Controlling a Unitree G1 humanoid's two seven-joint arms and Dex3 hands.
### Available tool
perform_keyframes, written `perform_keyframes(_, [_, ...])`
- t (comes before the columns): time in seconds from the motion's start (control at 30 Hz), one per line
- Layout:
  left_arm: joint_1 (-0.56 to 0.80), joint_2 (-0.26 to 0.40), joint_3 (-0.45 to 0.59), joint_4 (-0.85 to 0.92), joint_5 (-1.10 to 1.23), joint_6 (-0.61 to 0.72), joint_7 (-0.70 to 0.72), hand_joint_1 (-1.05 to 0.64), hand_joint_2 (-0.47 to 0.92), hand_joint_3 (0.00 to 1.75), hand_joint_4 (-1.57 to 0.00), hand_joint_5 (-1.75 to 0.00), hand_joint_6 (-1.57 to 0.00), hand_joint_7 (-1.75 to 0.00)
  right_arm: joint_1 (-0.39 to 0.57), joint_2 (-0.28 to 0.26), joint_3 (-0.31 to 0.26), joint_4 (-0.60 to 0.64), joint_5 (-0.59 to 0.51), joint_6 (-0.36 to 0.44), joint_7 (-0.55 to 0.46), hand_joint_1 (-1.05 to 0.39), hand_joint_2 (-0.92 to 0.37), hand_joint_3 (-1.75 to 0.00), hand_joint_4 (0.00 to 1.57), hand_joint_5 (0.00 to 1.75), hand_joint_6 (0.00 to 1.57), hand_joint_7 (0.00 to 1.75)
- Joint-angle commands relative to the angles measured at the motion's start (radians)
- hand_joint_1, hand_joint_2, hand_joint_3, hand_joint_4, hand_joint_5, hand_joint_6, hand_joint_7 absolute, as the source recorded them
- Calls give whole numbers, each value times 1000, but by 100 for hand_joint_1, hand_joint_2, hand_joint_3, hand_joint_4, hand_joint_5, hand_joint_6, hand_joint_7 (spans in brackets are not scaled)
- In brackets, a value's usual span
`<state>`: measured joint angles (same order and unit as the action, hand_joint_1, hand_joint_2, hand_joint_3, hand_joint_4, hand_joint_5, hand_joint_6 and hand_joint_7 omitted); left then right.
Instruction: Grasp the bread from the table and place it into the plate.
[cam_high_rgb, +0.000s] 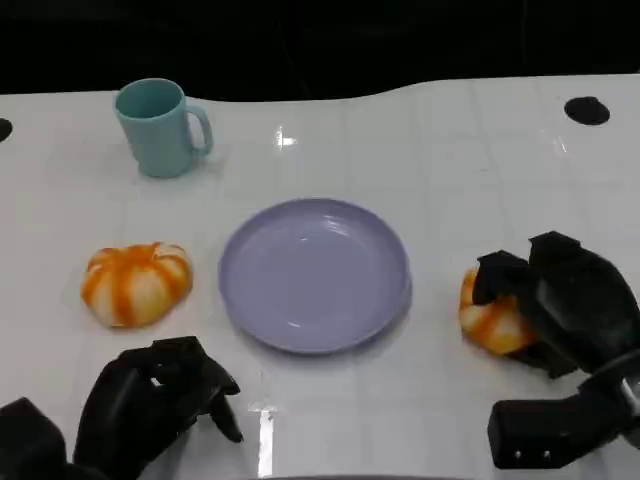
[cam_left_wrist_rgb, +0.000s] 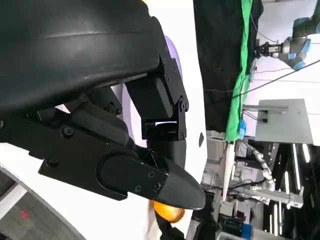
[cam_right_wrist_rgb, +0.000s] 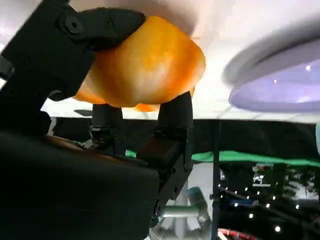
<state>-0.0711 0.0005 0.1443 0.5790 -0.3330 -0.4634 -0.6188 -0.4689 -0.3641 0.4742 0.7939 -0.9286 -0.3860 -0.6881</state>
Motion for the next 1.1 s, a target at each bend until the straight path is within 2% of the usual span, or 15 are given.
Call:
perform_keyframes(0.03, [9,7,2,-10,6,-2,15,-93,92,5,-117,-120,-120,-77,-23,4,-3,23,26,-23,-54,-9,-29,-126,96,175,82,159])
perform_keyframes(0.1, [9,7,2,-9,4,0,15,-94,92,5,-117,-121,-120,-78,-25,6,-6,19,35,-38,-68,-10,-29,-127,98,175,84,157])
perform_keyframes(0.33, [10,8,1,-10,2,2,13,-92,92,4,-116,-120,-120,-77,-29,15,-29,-48,96,-100,-50,-10,-26,-139,100,175,78,171])
perform_keyframes(0.4, [9,8,1,-8,5,0,14,-92,92,4,-116,-120,-120,-77,-37,24,-31,-69,115,-113,-28,-14,-31,-134,99,175,75,174])
perform_keyframes(0.47, [9,8,0,-6,7,-2,14,-93,92,5,-117,-120,-120,-77,-51,38,-32,-78,134,-133,-16,-14,-31,-131,100,175,74,174])
perform_keyframes(0.63, [8,7,-2,-5,8,-7,13,-94,92,6,-117,-119,-121,-77,-103,91,-28,-70,178,-163,52,-18,-30,-136,99,175,72,175])
perform_keyframes(0.77, [10,6,-2,-6,5,-2,11,-93,92,5,-117,-119,-121,-76,-153,155,-24,-41,206,-170,107,-16,-25,-142,98,175,74,170])
perform_keyframes(0.97, [14,6,-3,-7,13,-7,19,-94,92,5,-118,-119,-121,-77,-237,250,-13,87,218,-179,124,-18,-25,-148,99,175,76,169])
perform_keyframes(1.1, [16,4,-3,-10,13,-1,21,-95,92,5,-118,-119,-122,-76,-287,294,-14,172,228,-192,122,-17,-25,-147,98,175,76,170])
